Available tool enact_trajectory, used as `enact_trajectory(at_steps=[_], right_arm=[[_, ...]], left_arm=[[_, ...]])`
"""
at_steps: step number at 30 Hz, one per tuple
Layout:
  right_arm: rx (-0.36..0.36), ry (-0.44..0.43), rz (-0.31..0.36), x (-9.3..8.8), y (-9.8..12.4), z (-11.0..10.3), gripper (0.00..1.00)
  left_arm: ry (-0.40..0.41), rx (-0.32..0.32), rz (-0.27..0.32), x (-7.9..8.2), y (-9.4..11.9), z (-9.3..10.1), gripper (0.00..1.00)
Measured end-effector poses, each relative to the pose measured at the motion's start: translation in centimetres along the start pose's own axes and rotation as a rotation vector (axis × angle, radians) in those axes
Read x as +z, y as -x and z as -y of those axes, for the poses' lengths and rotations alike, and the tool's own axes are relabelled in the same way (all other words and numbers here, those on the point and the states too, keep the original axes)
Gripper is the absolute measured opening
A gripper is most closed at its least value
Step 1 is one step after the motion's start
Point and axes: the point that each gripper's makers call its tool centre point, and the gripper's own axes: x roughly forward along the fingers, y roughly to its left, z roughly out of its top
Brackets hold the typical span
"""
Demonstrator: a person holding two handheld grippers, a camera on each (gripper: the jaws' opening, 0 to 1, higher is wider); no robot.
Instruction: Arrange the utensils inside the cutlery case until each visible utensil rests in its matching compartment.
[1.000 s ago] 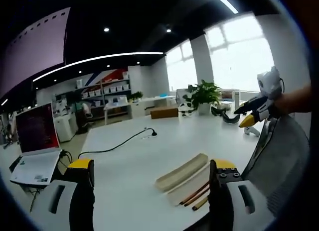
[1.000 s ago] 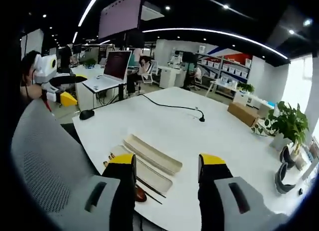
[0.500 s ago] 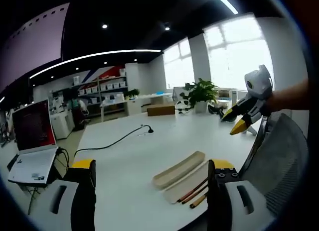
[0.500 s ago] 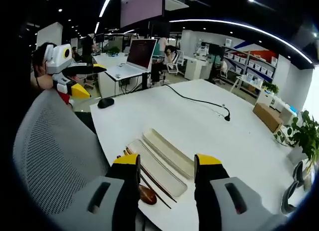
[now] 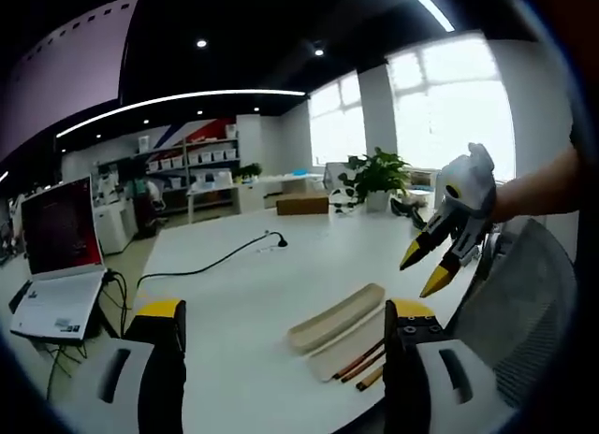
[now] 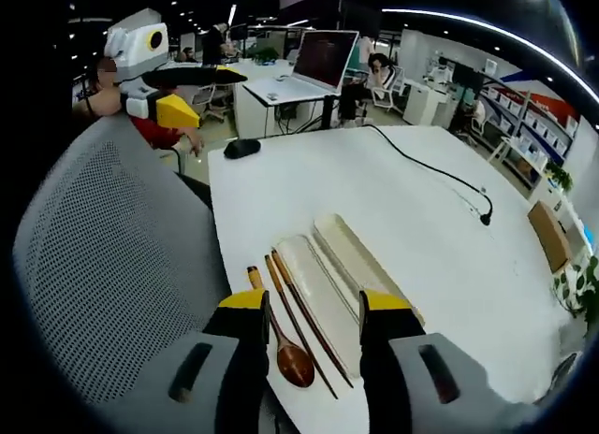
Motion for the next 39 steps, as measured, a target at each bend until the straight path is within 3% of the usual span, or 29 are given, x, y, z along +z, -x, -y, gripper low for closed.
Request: enact_trajectory(at_steps=[2,9,13,26,39], right_arm=[[0.034,0.027,-0.058,-0.9,-1.1,-0.6,0.33],[0.104,0.034,-0.107,-2.0,-4.1,-1.7,0.27],[0.126,0.051,-0.126,-2.2,-5.1,-1.9,0.26],[0.152,0.048,-0.153,-2.9,-5.9,-2.3,0.20],[0.191,0.076,-0.238,-5.0,-7.3,-2.9,0.14]], left_arm=[[0.010,0.005,-0.015,-0.4,0.0,-0.2,0.89],[0.043,0.015,-0.020,-0.8,0.4,-0.9,0.88],[0.015,0.017,-0.022,-0.8,0.3,-0.9,0.87],[0.031,0.010,-0.022,-0.9,0.3,-1.1,0.86],[0.030,-0.003,-0.034,-1.1,0.2,-0.9,0.85]])
